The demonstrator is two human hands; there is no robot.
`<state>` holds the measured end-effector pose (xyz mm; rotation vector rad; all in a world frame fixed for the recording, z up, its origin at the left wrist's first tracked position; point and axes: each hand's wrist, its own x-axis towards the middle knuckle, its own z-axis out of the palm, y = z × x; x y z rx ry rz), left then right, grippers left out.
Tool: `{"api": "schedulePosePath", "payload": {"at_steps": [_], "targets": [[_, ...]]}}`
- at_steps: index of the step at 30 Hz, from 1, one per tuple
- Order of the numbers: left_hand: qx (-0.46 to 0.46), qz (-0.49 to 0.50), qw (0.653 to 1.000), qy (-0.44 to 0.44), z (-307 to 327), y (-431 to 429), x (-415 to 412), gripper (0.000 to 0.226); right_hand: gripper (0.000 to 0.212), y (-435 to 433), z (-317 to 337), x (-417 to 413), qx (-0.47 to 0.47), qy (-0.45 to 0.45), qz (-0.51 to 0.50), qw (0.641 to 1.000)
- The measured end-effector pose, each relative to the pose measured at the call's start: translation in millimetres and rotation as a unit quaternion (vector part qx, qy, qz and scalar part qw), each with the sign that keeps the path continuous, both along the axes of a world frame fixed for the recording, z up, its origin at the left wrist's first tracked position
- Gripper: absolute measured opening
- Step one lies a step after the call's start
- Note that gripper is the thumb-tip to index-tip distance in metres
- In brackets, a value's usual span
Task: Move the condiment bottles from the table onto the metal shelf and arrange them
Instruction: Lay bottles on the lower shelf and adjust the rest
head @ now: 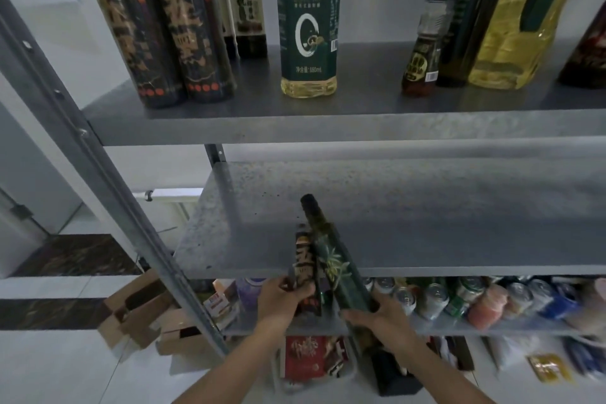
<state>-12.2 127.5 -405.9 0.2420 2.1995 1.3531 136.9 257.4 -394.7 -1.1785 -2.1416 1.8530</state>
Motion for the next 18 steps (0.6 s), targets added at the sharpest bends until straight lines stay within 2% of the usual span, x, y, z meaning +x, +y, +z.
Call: {"api": "schedulePosePath", "payload": {"at_steps": [2, 4, 8, 10, 14, 18], "targets": [[0.022, 0.013, 0.999, 0.02, 10, 9, -11, 0.029, 0.033, 9, 7, -17, 0.029, 0.001, -0.026, 0.999], [0.028, 0.01, 0.999, 0.039, 18, 20, -23, 0.028, 0.033, 19, 14, -40, 0.06, -0.005, -0.051, 0.997], [-0.032, 0.026, 0.998, 0.04, 24, 53, -46, 0.039, 0.057, 38, 10, -88, 0.06, -0.07, -0.089, 0.992], [-0.054, 0.014, 0.997, 0.051, 21, 65, -50, 0.043, 0.058, 43, 3, -106, 0.074, -0.086, -0.069, 0.991], [-0.068, 0.003, 0.995, 0.074, 19, 75, -54, 0.045, 0.042, 49, 0, -126, 0.134, -0.089, -0.002, 0.987], [-0.073, -0.027, 0.993, 0.094, 18, 74, -57, 0.044, 0.044, 57, 0, -129, 0.136, -0.091, 0.036, 0.986]]}}
